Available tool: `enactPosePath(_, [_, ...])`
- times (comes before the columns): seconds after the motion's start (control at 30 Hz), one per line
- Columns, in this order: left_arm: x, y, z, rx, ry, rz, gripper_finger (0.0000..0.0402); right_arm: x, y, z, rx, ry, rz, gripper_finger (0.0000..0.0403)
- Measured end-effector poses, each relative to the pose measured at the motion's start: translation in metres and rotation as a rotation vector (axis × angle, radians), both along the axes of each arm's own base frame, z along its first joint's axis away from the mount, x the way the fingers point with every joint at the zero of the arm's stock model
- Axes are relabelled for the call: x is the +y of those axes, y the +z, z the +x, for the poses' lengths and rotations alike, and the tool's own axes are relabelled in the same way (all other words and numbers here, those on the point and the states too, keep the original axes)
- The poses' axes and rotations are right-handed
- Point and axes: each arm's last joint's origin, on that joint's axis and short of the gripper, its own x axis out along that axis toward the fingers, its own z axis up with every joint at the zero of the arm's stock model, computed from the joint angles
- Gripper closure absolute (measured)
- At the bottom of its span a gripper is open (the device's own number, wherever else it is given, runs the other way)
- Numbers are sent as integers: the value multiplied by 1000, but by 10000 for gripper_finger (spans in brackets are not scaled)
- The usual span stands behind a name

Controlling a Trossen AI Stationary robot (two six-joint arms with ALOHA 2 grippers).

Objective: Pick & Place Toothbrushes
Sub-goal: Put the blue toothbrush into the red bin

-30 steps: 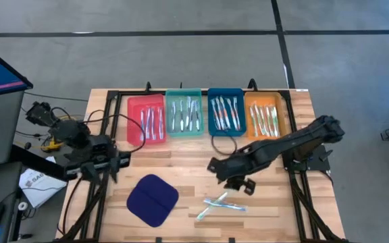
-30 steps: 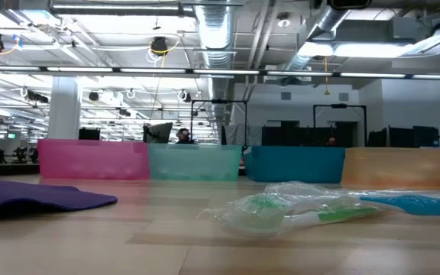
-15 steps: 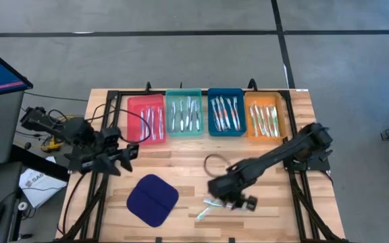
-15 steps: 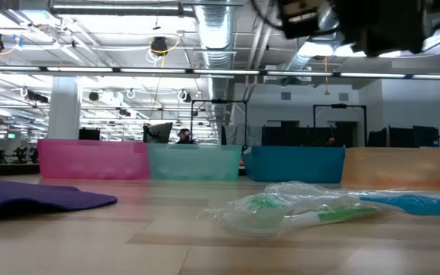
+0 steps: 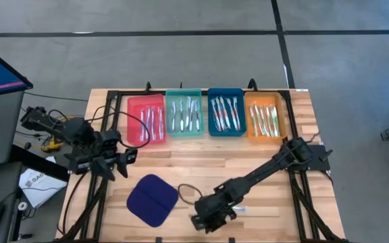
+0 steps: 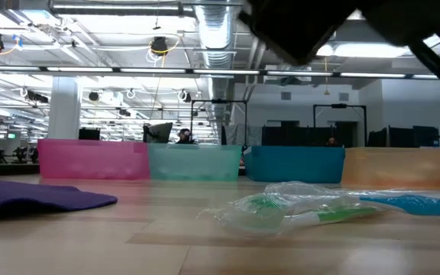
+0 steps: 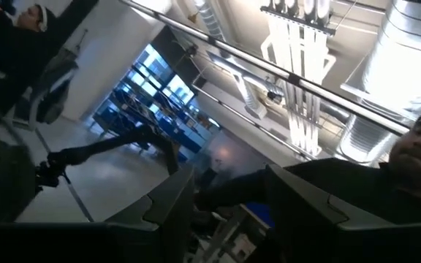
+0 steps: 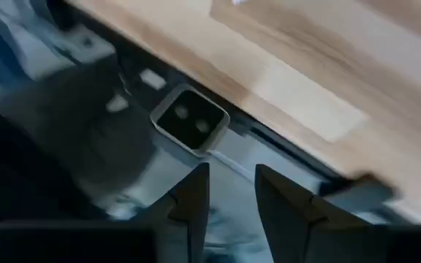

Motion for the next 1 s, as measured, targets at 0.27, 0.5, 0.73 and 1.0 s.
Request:
enactPosePath(0.27, [5,-2,9,33,241,-54,238,6,8,-34,85,383,-198,297])
enactPosePath(0.5, [7,-6,19,71,423,-73,238,-4,11,-52,57,707,-442,297])
enactPosePath(0.73, [4,-13,30,115,471,-78,238,-11,10,-51,-40,861,-641,297])
enactPosePath(1.0, [-1,-14,36,109,462,-84,238,-14,-7,-62,14,926,-707,256])
